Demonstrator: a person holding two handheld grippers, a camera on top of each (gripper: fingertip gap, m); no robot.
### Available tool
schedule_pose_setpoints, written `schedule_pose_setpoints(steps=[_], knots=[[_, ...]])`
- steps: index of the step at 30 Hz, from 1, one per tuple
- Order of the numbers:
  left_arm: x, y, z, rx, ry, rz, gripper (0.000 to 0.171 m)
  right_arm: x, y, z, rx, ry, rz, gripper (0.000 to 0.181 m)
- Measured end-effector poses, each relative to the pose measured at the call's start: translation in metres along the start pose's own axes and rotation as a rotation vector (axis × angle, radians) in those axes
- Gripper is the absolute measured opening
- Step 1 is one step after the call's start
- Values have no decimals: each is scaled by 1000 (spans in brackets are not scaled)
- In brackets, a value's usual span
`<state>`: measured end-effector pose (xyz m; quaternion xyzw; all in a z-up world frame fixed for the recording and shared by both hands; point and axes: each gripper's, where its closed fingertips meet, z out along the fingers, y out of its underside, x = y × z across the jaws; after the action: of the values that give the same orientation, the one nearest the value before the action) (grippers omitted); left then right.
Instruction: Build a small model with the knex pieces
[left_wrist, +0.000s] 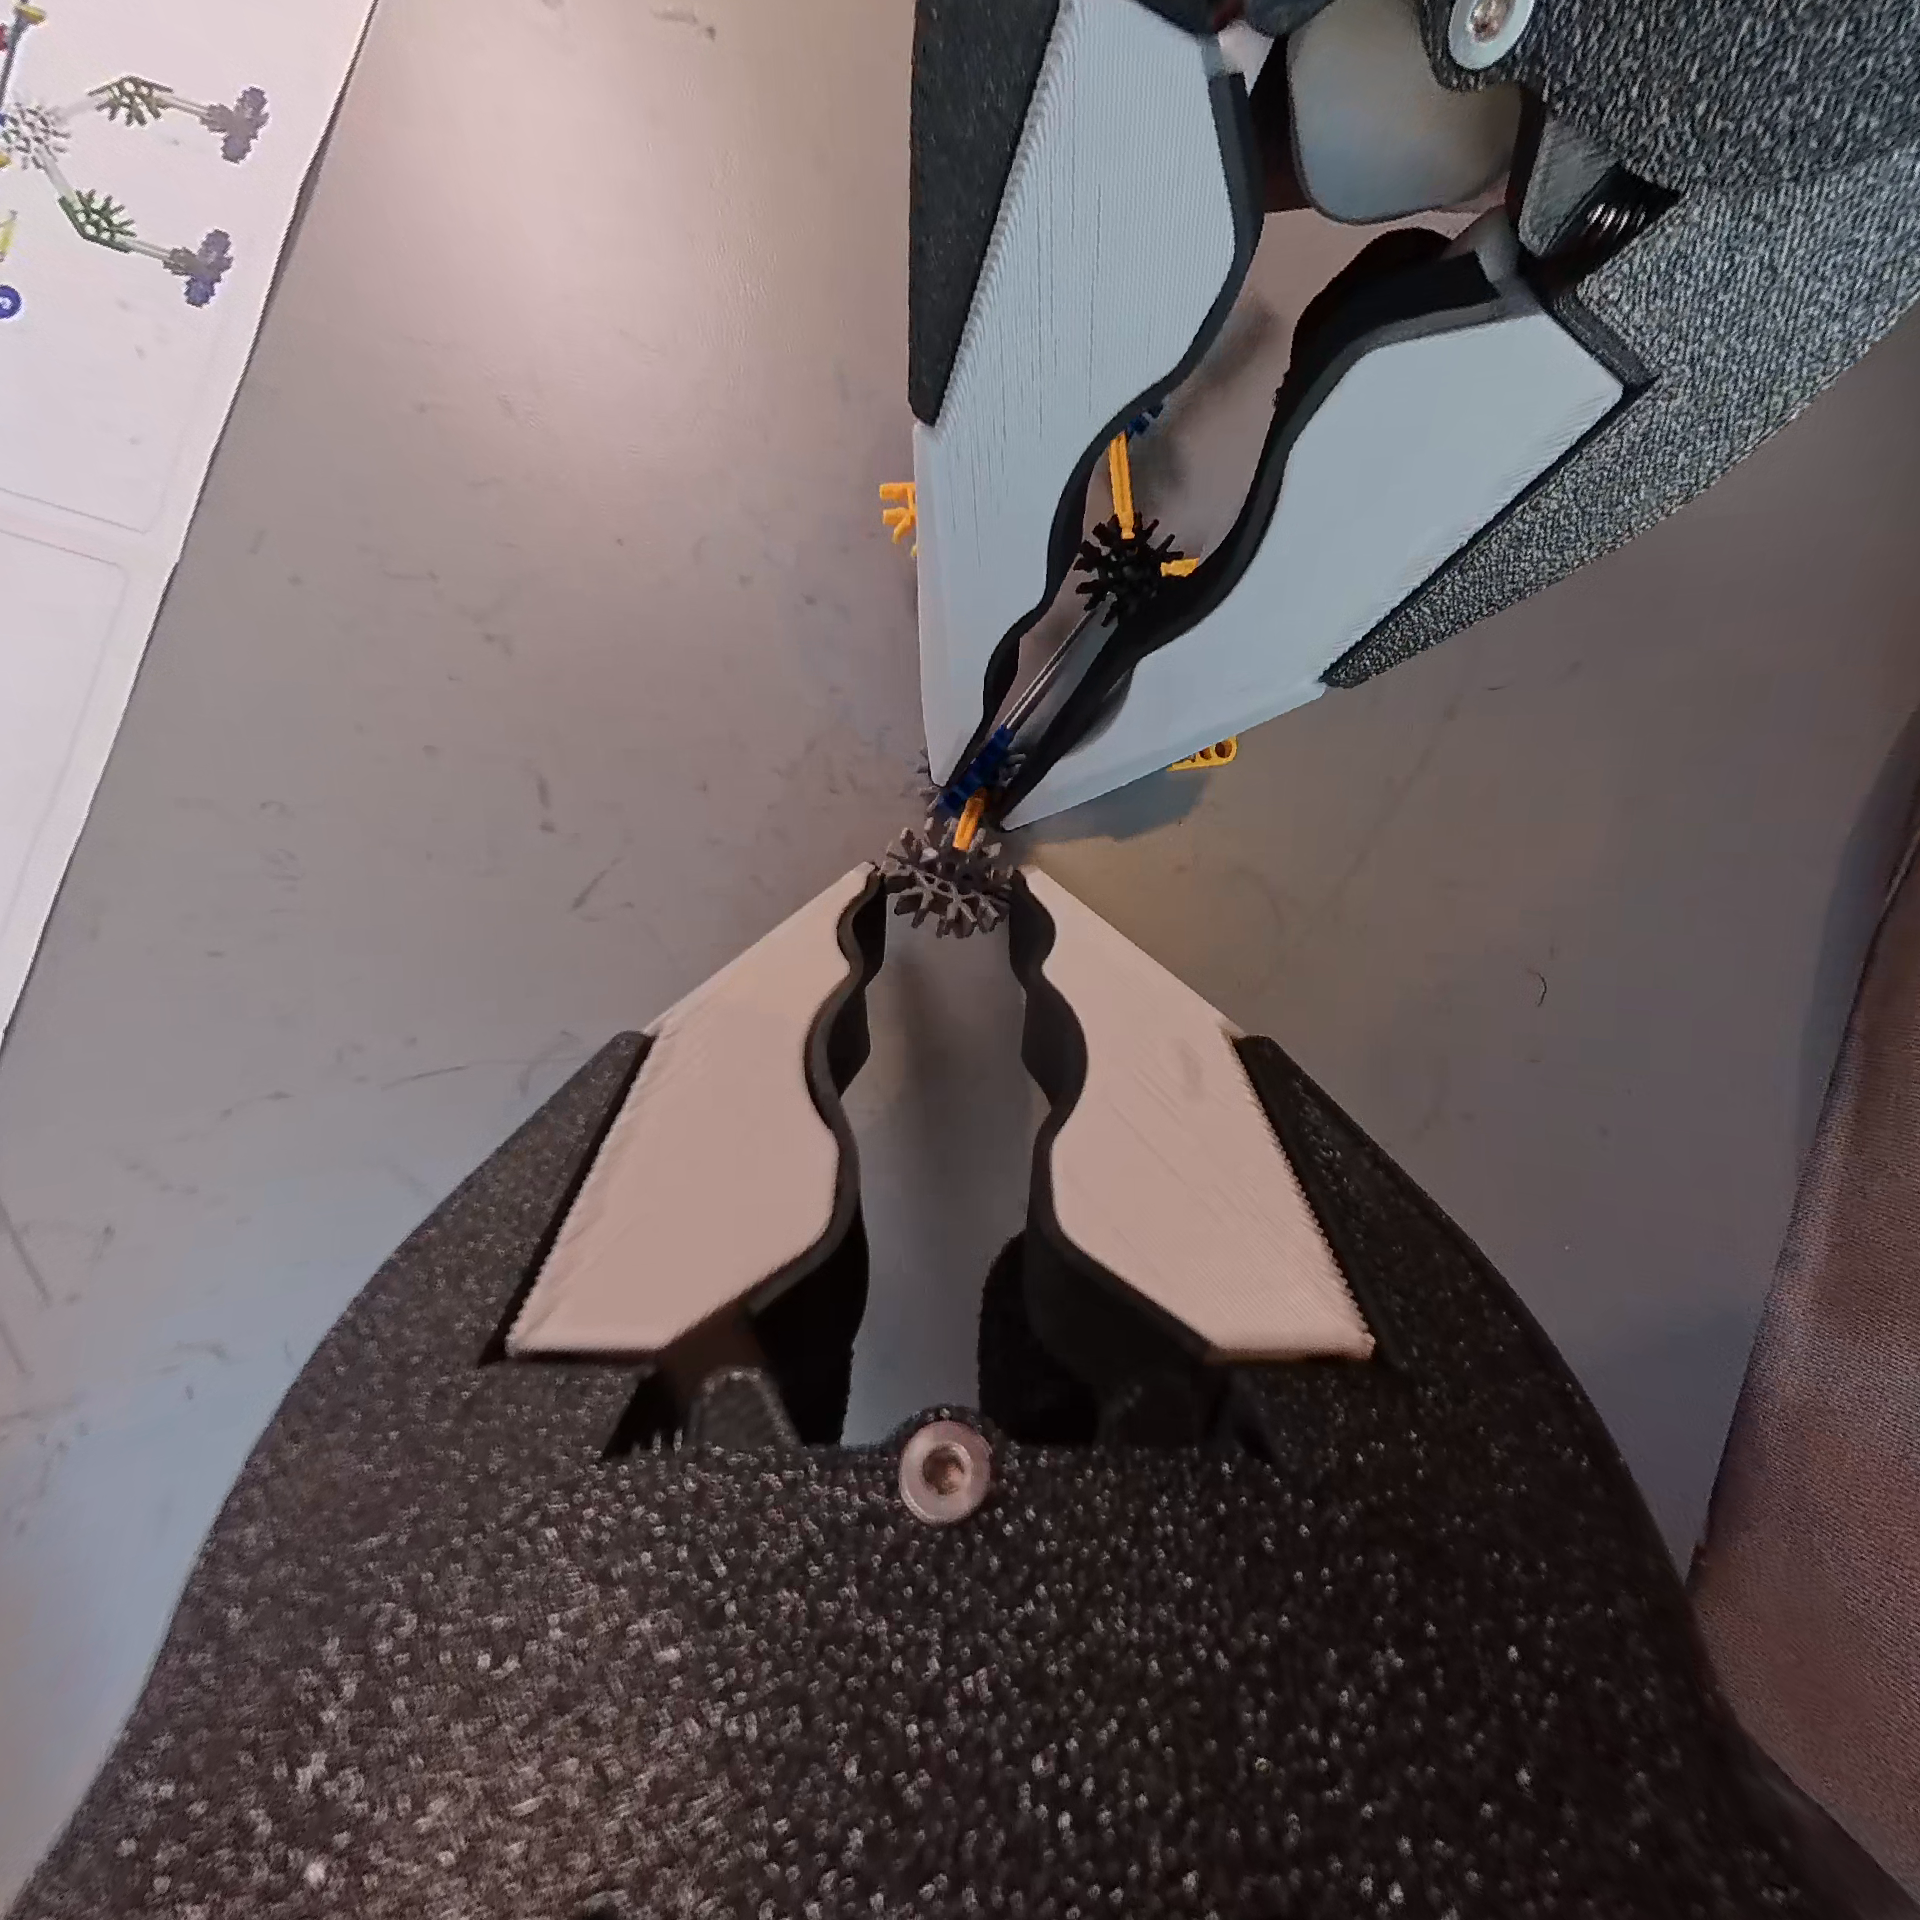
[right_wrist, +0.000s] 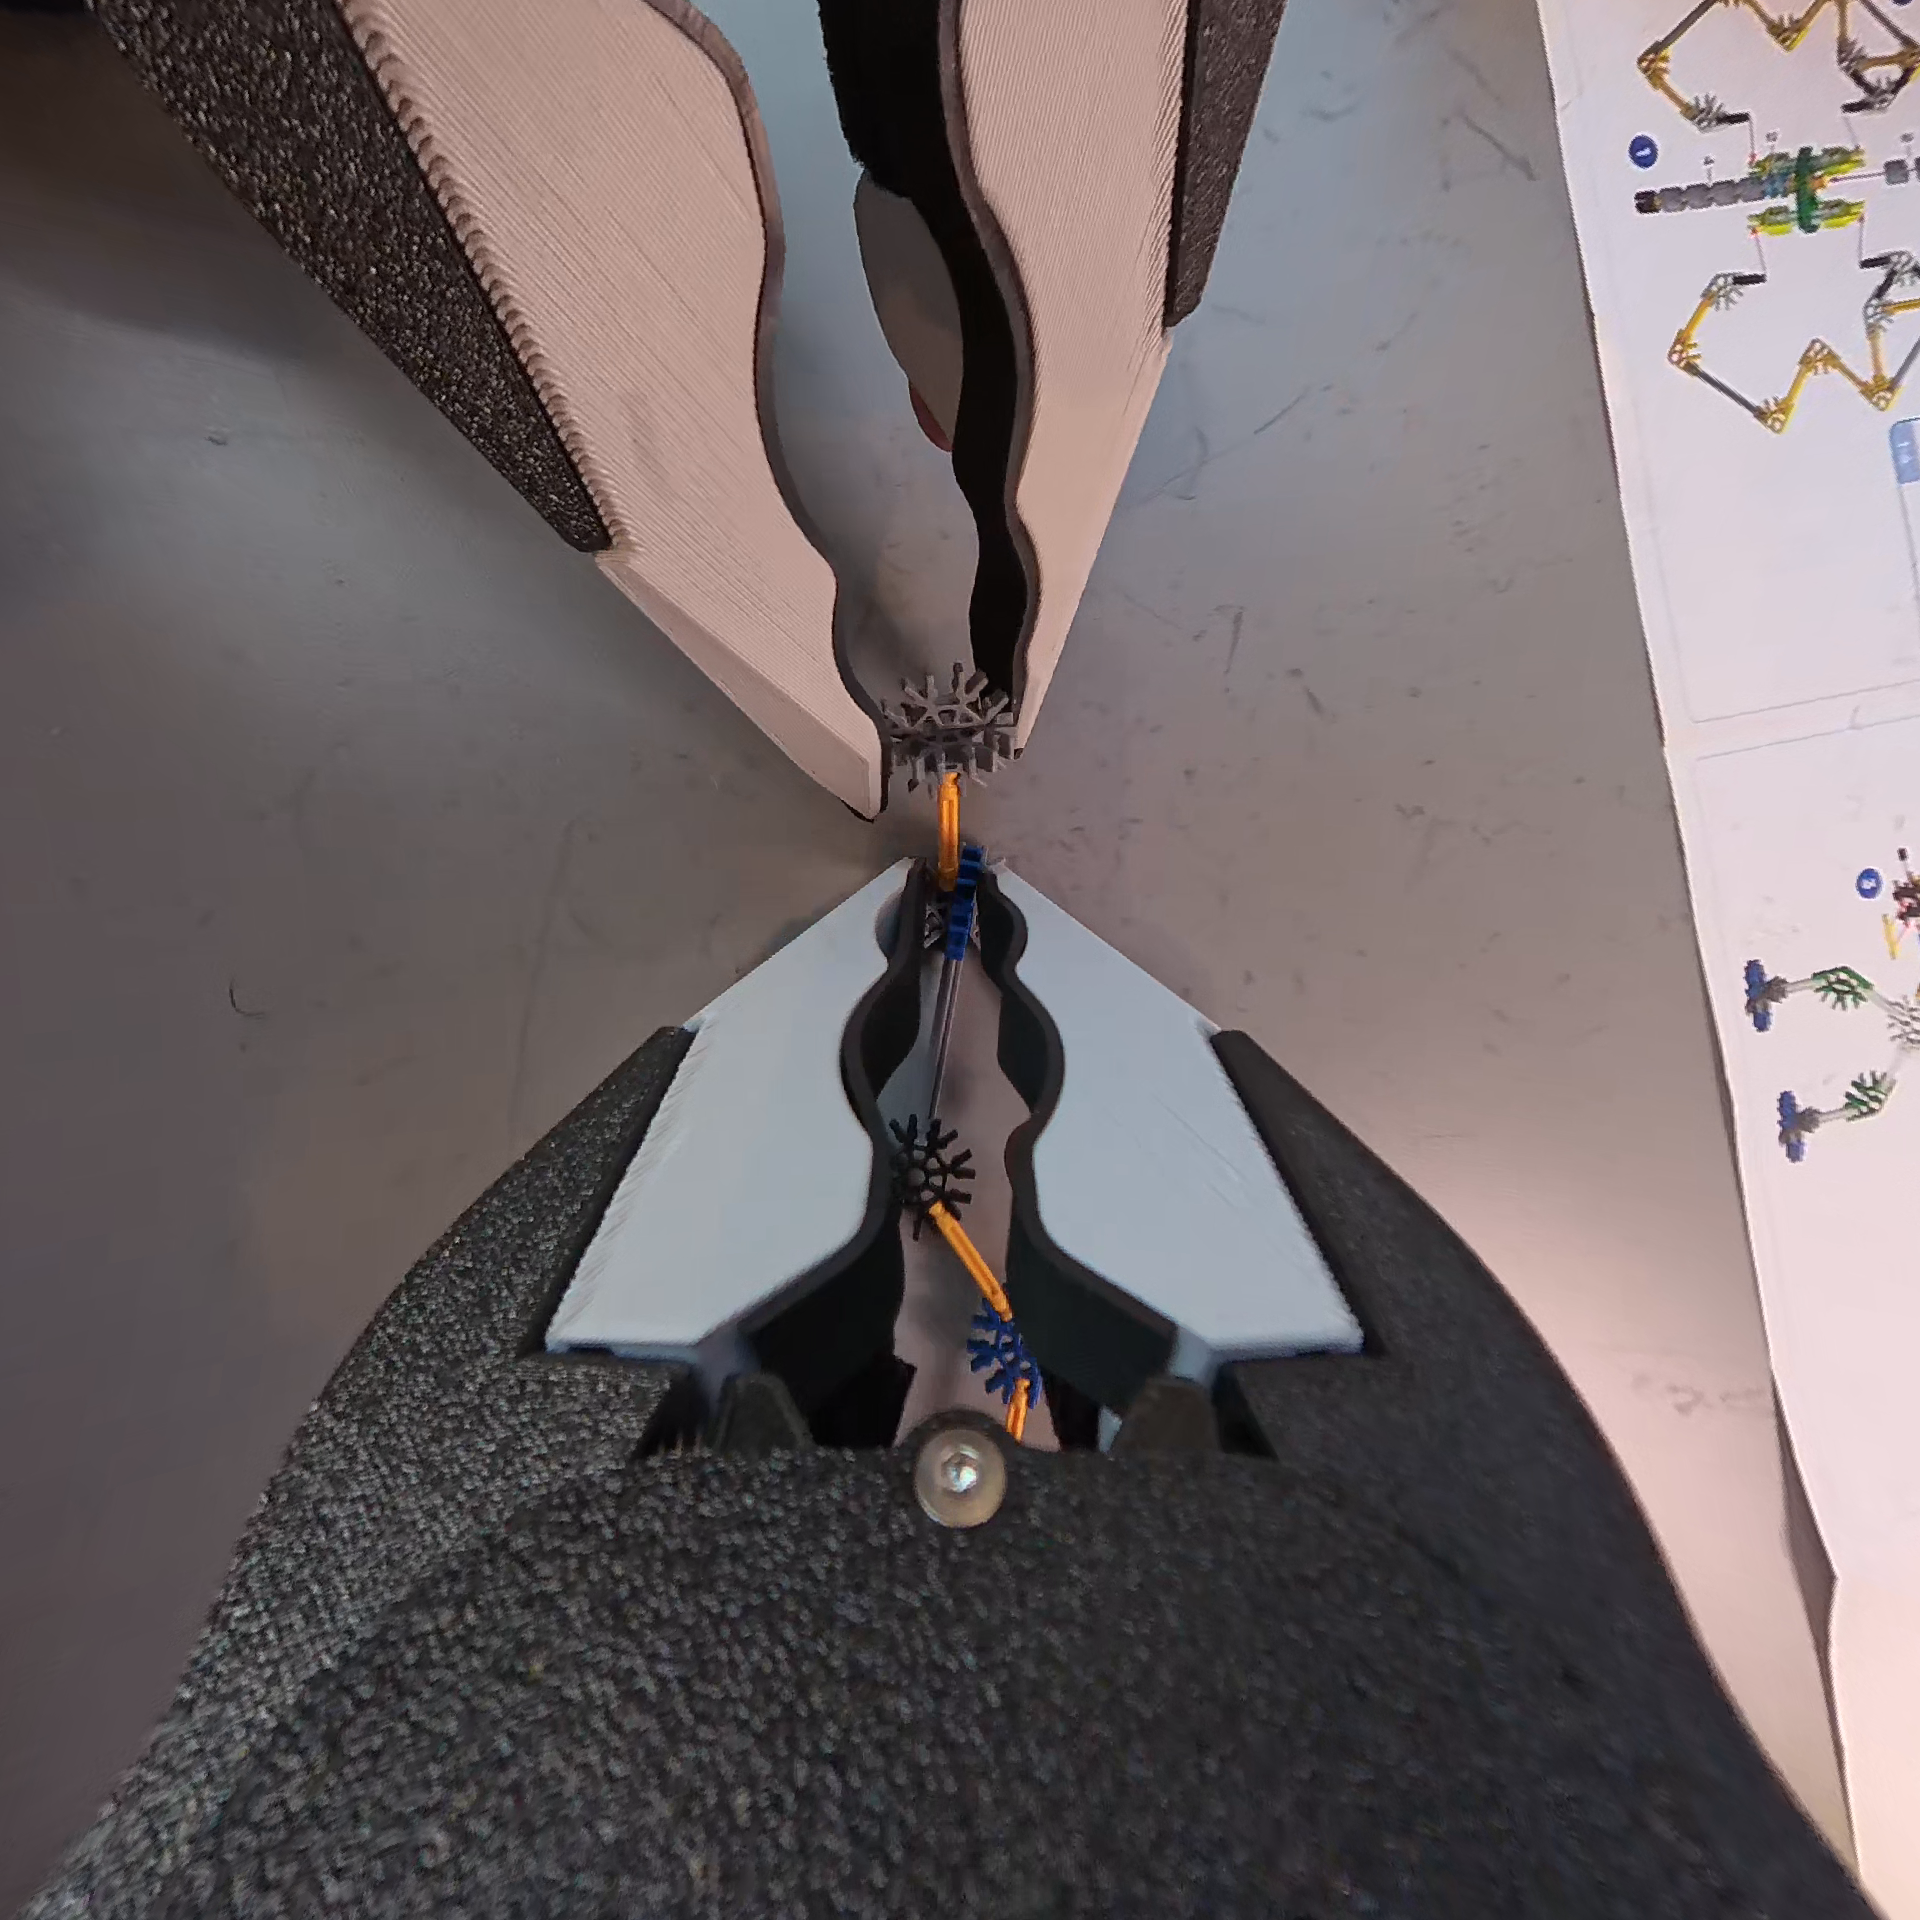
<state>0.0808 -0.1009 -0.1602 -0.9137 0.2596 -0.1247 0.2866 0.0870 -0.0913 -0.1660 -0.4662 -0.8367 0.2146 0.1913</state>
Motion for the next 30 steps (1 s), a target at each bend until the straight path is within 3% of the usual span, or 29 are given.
schedule_pose_setpoints(steps=[13,19,30], knots=[[-2,-1,-3,32,-5,-2,23,-1,-1,1,31,13,-23,6],[0,-2,-4,73,23,-29,23,1,-5,-3,43,25,8,16],[-4,-1,-4,111,48,-60,23,4,-4,0,54,133,81,10]])
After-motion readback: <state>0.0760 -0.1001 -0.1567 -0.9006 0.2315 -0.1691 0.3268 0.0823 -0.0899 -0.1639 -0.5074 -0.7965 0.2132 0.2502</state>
